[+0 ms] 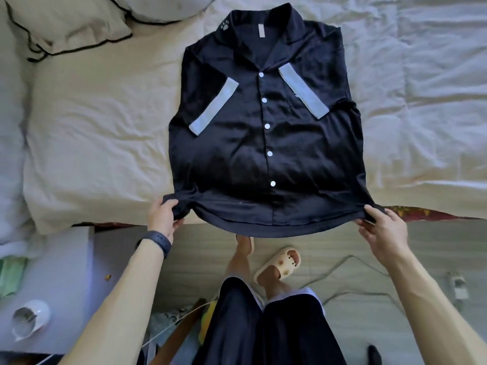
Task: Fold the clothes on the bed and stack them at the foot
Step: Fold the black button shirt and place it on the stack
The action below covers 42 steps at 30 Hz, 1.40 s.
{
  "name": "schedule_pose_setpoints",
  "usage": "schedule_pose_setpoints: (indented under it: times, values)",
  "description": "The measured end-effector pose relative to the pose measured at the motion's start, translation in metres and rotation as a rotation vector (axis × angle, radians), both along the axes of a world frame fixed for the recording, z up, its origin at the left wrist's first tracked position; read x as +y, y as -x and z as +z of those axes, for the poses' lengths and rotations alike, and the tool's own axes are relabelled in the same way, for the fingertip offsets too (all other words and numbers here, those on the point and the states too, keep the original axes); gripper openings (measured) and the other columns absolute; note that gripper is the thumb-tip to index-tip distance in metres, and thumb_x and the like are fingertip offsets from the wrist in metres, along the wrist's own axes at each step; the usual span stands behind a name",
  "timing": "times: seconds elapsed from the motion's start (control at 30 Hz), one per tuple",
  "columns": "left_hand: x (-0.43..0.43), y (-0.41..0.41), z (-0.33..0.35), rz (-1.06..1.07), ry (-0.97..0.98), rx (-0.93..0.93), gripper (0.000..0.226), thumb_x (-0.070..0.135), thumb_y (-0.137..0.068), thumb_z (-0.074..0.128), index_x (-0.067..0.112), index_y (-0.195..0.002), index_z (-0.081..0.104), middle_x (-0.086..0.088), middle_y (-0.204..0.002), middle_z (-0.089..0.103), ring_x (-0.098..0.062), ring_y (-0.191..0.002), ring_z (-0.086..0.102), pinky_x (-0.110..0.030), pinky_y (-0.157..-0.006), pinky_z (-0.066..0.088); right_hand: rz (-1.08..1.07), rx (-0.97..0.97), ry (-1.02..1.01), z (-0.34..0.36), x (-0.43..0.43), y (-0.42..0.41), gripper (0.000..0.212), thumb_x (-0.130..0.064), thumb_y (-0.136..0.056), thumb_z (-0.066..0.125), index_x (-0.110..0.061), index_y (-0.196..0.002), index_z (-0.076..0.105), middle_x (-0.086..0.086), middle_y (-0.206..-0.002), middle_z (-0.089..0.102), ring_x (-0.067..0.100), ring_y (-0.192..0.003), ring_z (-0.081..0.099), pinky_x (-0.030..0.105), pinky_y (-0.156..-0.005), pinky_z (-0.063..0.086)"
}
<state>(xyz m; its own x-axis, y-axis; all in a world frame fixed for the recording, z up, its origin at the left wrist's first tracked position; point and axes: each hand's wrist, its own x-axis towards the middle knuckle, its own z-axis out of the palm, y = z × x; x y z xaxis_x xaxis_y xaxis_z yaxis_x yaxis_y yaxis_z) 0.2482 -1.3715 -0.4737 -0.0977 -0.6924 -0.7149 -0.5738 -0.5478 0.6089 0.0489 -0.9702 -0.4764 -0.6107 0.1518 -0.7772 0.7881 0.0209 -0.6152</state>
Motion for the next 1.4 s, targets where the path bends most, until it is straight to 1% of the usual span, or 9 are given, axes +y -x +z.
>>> schedule_pose_setpoints:
  times: [0.1, 0.27, 0.43, 0.53, 0.7, 0.87, 1.1, 1.27, 1.4]
  values:
    - [-0.017, 0.042, 0.010, -0.024, 0.072, 0.041, 0.017, 0.009, -0.101, 0.048, 0.015, -0.091, 0.060, -0.010, -0.094, 0.063, -0.023, -0.079, 0.061, -0.033, -0.066, 0.050, -0.004, 0.043, 0.019, 0.003, -0.021, 0.030, 0.012, -0.011, -0.099, 0.063, -0.015, -0.088, 0.059, 0.005, -0.075, 0.068, 0.013, -0.056, 0.067, 0.020, -0.048, 0.049]
    - [-0.065, 0.107, 0.009, 0.007, 0.097, 0.061, 0.031, 0.009, -0.098, 0.051, 0.001, -0.128, 0.056, -0.013, -0.111, 0.056, -0.026, -0.096, 0.060, -0.037, -0.070, 0.053, -0.030, 0.051, 0.086, -0.003, -0.061, 0.101, 0.005, -0.009, -0.101, 0.055, -0.009, -0.097, 0.054, 0.007, -0.079, 0.060, 0.008, -0.051, 0.063, 0.017, -0.046, 0.045]
    - [-0.115, 0.183, -0.010, -0.087, 0.197, 0.072, 0.019, 0.015, -0.096, 0.053, 0.024, -0.109, 0.062, -0.009, -0.124, 0.062, -0.026, -0.110, 0.062, -0.037, -0.077, 0.056, -0.022, 0.057, 0.093, -0.020, -0.116, 0.184, 0.011, -0.011, -0.101, 0.057, -0.007, -0.109, 0.050, 0.007, -0.079, 0.061, 0.011, -0.052, 0.063, 0.019, -0.049, 0.048]
    - [-0.147, 0.221, -0.040, -0.277, 0.304, -0.070, 0.018, 0.019, -0.095, 0.056, 0.028, -0.108, 0.063, -0.005, -0.118, 0.066, -0.019, -0.093, 0.064, -0.038, -0.077, 0.058, -0.001, 0.082, 0.003, -0.041, -0.150, 0.225, 0.007, -0.012, -0.100, 0.059, -0.011, -0.103, 0.053, 0.009, -0.086, 0.063, 0.010, -0.052, 0.066, 0.020, -0.050, 0.051]
    - [-0.168, 0.248, -0.089, -0.594, 0.275, -0.346, 0.043, 0.039, -0.093, 0.060, 0.023, -0.132, 0.053, -0.010, -0.133, 0.057, -0.036, -0.116, 0.058, -0.040, -0.102, 0.047, 0.080, -0.010, -0.072, -0.078, -0.174, 0.247, 0.029, -0.032, -0.103, 0.057, -0.014, -0.126, 0.053, 0.008, -0.127, 0.061, 0.021, -0.098, 0.070, 0.030, -0.079, 0.055]
    - [-0.131, 0.251, -0.083, -0.999, 0.956, -0.421, 0.070, 0.025, -0.071, 0.066, 0.023, -0.139, 0.046, -0.010, -0.152, 0.031, -0.038, -0.136, 0.035, -0.053, -0.108, 0.031, 0.516, 0.349, -0.680, -0.074, -0.177, 0.230, 0.063, -0.040, -0.085, 0.067, -0.014, -0.137, 0.045, 0.008, -0.131, 0.053, 0.027, -0.120, 0.055, 0.040, -0.103, 0.045]
    - [-0.125, 0.299, -0.093, -1.493, 0.882, -0.443, 0.064, 0.027, -0.081, 0.064, 0.023, -0.142, 0.047, -0.004, -0.139, 0.053, -0.026, -0.137, 0.041, -0.051, -0.118, 0.019, 1.336, 0.591, -0.939, -0.075, -0.217, 0.252, 0.082, -0.030, -0.089, 0.069, -0.022, -0.158, 0.026, 0.004, -0.152, 0.046, 0.027, -0.148, 0.025, 0.047, -0.116, 0.023]
    - [-0.133, 0.317, -0.079, -1.653, 0.982, -0.513, 0.018, 0.026, -0.078, 0.068, 0.025, -0.094, 0.060, 0.002, -0.088, 0.064, -0.025, -0.088, 0.056, -0.040, -0.089, 0.029, 1.589, 0.629, -1.083, -0.079, -0.219, 0.272, 0.035, -0.032, -0.088, 0.069, -0.016, -0.116, 0.056, 0.004, -0.106, 0.066, 0.032, -0.110, 0.053, 0.044, -0.096, 0.033]
    - [-0.121, 0.288, -0.062, -1.746, 1.358, -0.230, 0.018, 0.003, -0.069, 0.070, 0.016, -0.081, 0.067, -0.003, -0.067, 0.057, -0.029, -0.065, 0.055, -0.039, -0.070, 0.044, 1.608, 0.873, -0.956, -0.073, -0.197, 0.246, 0.019, -0.005, -0.076, 0.076, -0.012, -0.088, 0.062, 0.007, -0.076, 0.060, 0.034, -0.072, 0.056, 0.043, -0.072, 0.041]
